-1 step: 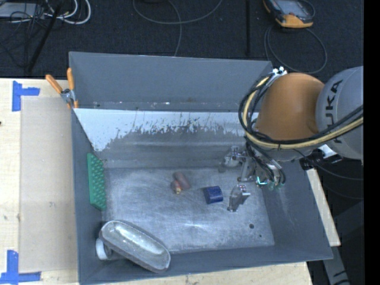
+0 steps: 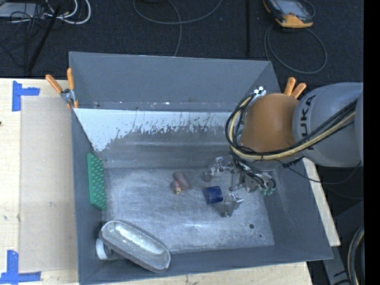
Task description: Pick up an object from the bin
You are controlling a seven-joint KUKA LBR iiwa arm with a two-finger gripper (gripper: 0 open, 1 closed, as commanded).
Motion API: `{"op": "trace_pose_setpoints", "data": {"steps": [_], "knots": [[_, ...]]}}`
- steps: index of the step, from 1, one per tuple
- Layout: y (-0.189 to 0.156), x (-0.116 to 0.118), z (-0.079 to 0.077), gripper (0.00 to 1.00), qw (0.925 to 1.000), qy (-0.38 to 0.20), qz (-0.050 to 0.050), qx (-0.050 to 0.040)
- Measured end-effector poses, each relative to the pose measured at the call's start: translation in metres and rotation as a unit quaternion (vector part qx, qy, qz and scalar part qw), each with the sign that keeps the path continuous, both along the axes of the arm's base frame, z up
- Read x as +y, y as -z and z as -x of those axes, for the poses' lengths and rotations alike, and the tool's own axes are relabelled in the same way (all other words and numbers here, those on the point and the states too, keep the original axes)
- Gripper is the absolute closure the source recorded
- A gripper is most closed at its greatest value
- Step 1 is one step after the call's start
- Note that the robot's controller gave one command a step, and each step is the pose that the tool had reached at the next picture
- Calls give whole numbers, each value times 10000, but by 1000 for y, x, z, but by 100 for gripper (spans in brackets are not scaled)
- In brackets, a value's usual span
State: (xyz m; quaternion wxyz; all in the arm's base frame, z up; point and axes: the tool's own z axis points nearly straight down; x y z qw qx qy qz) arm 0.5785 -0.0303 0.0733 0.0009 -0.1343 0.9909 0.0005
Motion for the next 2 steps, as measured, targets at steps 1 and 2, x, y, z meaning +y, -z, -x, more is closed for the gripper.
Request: {"op": "trace_pose_setpoints", "data": {"steps": [1,2], "knots": [[-2,-1,0,100,10000,6,5,19],[-132,-13,-3,100,9997,-245,10,-34]]}}
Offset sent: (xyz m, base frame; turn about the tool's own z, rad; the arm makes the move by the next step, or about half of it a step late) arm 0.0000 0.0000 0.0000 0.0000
